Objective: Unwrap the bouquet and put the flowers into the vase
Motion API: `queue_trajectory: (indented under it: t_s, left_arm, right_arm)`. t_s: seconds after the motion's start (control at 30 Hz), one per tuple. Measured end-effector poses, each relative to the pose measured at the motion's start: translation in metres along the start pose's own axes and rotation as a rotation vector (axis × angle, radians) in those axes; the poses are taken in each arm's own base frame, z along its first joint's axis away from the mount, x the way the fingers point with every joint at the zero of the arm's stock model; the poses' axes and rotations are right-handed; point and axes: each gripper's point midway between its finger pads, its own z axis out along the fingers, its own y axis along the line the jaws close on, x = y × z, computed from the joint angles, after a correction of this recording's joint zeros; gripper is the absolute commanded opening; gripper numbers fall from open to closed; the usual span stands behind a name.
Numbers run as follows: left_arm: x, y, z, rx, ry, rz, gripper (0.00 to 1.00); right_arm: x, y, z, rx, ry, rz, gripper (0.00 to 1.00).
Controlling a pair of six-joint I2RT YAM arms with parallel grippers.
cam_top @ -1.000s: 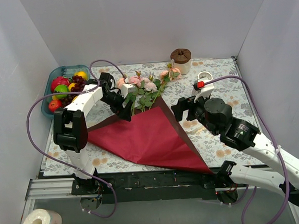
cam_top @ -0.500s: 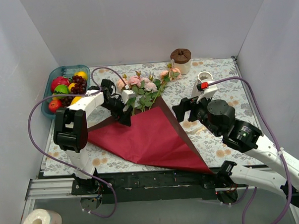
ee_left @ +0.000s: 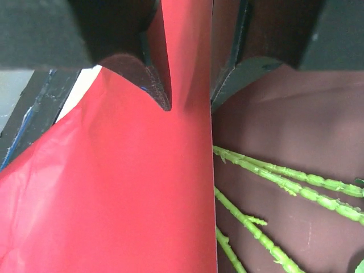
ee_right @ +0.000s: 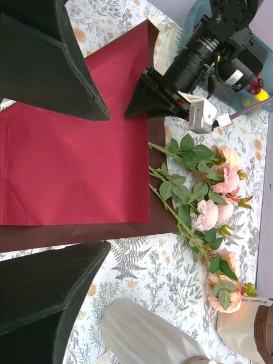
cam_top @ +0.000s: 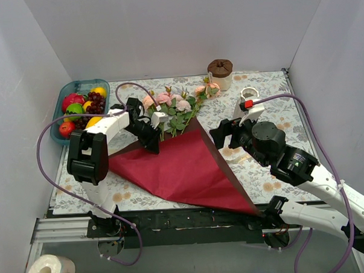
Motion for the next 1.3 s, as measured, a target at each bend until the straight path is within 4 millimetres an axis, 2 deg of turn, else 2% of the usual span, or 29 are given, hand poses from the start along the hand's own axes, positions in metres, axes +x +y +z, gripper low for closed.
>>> queue_trajectory:
  t_s: [0.07, 0.17, 0.23, 0.33, 0.5, 0.67, 0.8, 0.97, 1.13, 1.3]
  left_arm:
    - [-0.003, -0.003, -0.002, 0.011, -0.002, 0.005, 0.27]
    - [-0.007, -0.006, -0.004, 0.021, -0.009, 0.012, 0.19]
    - [-0.007, -0.01, -0.006, 0.026, -0.009, 0.015, 0.08]
    - [-0.01, -0.02, -0.014, 0.034, -0.02, 0.04, 0.02]
    - [-0.019, -0.046, -0.035, 0.037, -0.062, 0.135, 0.0]
    - [-0.017, -0.087, -0.064, 0.032, -0.13, 0.34, 0.0]
    - [0.001, -0.12, -0.081, 0.041, -0.161, 0.551, 0.0]
    - [0.043, -0.15, -0.086, 0.021, -0.158, 0.858, 0.0]
    - [0.074, -0.159, -0.084, -0.031, -0.123, 1.074, 0.0]
    - [0.074, -0.154, -0.085, -0.169, -0.166, 1.212, 0.0]
  right_arm:
    - [0.0, 0.0, 0.0, -0.002, 0.001, 0.002, 0.93]
    - [0.0, 0.001, 0.0, -0.006, 0.002, 0.003, 0.93]
    - [0.0, 0.001, 0.0, -0.006, 0.003, 0.003, 0.93]
    - [0.001, 0.001, 0.0, -0.006, 0.004, 0.002, 0.92]
    - [0.004, 0.001, 0.003, 0.0, 0.014, -0.008, 0.92]
    - [0.004, 0.0, 0.008, 0.015, 0.028, -0.031, 0.93]
    - [-0.005, 0.002, 0.009, 0.015, 0.016, -0.041, 0.93]
    - [-0.01, 0.003, 0.009, 0.014, 0.01, -0.039, 0.92]
    - [-0.001, 0.009, 0.017, -0.004, 0.043, -0.044, 0.91]
    - [0.017, 0.02, 0.029, -0.046, 0.11, -0.046, 0.91]
